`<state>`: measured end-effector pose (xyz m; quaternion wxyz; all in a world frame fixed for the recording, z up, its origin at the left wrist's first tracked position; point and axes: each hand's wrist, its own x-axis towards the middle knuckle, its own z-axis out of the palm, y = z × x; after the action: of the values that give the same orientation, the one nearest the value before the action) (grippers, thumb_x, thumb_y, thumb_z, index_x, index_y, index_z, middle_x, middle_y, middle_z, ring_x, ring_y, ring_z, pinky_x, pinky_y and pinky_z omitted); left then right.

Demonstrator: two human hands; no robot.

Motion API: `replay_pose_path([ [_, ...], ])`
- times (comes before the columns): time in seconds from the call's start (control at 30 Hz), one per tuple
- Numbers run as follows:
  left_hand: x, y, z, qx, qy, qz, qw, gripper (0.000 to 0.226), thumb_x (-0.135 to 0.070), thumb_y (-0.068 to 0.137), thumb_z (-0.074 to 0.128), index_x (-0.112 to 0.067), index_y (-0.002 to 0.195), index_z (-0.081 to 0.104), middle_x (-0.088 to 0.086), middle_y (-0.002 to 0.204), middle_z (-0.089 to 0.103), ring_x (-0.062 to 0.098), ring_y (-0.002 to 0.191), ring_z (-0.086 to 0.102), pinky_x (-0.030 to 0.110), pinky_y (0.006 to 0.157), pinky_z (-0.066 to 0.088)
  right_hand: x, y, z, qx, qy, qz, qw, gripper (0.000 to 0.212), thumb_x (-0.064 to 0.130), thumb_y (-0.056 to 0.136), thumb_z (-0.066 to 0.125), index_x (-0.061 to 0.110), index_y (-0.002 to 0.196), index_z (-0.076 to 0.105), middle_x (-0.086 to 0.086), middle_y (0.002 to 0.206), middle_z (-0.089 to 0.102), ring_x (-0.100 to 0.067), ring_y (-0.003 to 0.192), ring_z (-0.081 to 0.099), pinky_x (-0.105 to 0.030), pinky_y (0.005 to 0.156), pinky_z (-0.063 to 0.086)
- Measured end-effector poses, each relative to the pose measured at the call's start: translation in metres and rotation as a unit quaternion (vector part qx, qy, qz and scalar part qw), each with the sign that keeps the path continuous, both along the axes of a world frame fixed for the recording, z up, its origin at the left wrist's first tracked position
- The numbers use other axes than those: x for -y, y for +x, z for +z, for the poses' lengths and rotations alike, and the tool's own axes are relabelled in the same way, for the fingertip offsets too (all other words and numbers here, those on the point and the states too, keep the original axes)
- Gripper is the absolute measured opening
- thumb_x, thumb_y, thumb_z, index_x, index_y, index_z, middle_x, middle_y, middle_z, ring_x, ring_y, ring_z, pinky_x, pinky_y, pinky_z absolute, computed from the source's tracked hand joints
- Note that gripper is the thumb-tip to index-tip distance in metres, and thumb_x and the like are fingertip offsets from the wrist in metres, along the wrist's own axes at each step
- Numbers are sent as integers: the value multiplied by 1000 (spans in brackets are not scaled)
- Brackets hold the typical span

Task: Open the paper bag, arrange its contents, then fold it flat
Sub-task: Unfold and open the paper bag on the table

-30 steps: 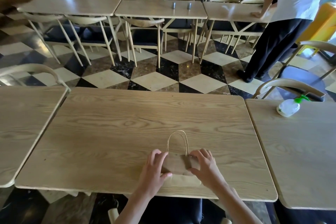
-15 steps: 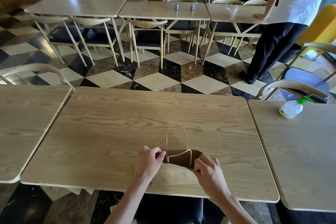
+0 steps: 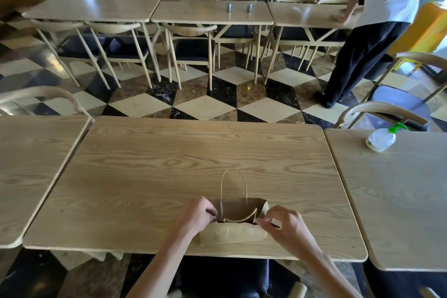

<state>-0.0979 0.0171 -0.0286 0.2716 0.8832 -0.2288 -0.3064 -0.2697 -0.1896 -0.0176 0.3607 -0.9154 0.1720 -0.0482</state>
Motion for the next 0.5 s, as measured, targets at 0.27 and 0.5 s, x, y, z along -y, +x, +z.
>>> replay_pose_path([
  [0.27,-6,-10,-1,96,-76,48,991,15,-6,81,69,-17,88,77,1,85,65,12,77,62,26,70,50,14,6,8,-44,-32,-55,997,26,40,77,77,26,59,64,12,65,66,4,68,61,-7,63,44],
  [0.5,-9,-19,0,109,-109,42,987,15,-6,83,70,-14,95,75,-2,85,63,8,75,62,20,68,49,-2,20,10,-49,-158,33,986,17,18,81,56,27,95,50,9,79,69,-14,61,61,-35,58,55],
])
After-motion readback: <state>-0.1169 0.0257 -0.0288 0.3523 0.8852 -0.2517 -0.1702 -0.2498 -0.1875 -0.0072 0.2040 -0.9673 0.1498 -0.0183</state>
